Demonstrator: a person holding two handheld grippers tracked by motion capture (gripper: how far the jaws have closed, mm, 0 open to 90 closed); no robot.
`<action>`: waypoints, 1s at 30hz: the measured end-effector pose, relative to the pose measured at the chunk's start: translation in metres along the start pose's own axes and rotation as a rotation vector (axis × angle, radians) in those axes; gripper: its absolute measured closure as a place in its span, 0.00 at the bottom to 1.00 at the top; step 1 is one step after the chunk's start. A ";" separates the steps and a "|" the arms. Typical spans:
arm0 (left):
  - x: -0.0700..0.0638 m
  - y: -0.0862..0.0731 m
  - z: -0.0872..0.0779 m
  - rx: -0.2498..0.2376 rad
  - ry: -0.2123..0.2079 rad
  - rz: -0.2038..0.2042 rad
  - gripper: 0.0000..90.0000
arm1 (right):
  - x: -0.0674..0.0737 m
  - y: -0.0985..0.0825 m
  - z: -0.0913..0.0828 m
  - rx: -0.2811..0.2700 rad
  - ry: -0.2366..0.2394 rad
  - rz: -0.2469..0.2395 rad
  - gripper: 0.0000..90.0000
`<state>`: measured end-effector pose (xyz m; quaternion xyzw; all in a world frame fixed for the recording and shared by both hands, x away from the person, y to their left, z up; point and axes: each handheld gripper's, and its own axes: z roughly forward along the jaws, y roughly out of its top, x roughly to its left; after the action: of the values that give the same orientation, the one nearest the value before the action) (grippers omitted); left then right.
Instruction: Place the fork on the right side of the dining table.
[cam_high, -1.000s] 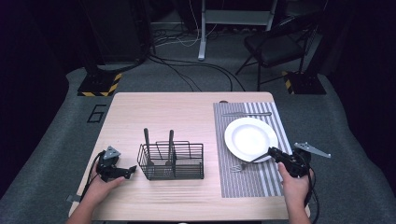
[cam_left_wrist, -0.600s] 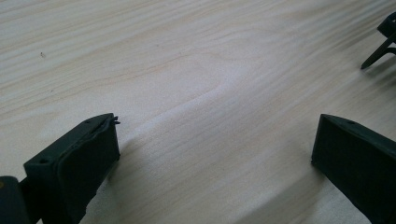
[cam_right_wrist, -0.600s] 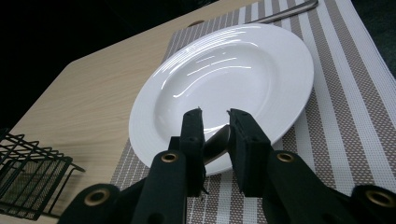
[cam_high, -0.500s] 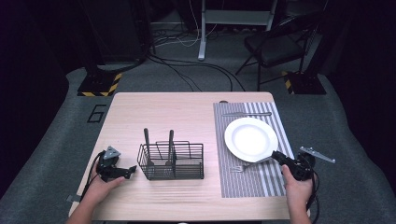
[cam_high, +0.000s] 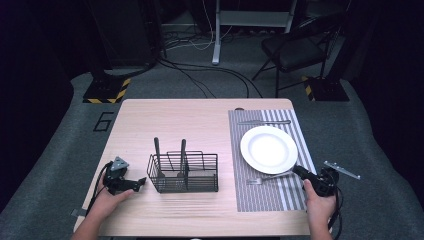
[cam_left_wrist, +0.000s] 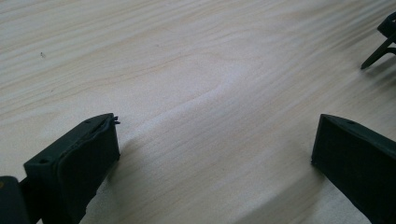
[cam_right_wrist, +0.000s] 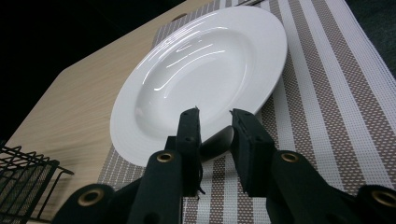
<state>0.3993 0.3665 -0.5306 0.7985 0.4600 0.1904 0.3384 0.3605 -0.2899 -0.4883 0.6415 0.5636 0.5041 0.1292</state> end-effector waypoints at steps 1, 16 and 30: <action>0.000 0.000 0.000 0.000 0.000 0.000 0.00 | -0.001 -0.001 0.000 0.000 0.000 0.010 0.81; 0.000 0.000 0.000 0.001 -0.001 0.002 0.00 | -0.026 -0.011 0.007 0.045 0.018 0.107 0.77; 0.000 0.000 0.000 0.000 0.001 0.003 0.00 | -0.034 -0.015 0.011 0.087 0.013 0.169 0.74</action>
<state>0.3995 0.3667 -0.5306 0.7990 0.4591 0.1913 0.3380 0.3650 -0.3098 -0.5219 0.6885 0.5296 0.4925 0.0549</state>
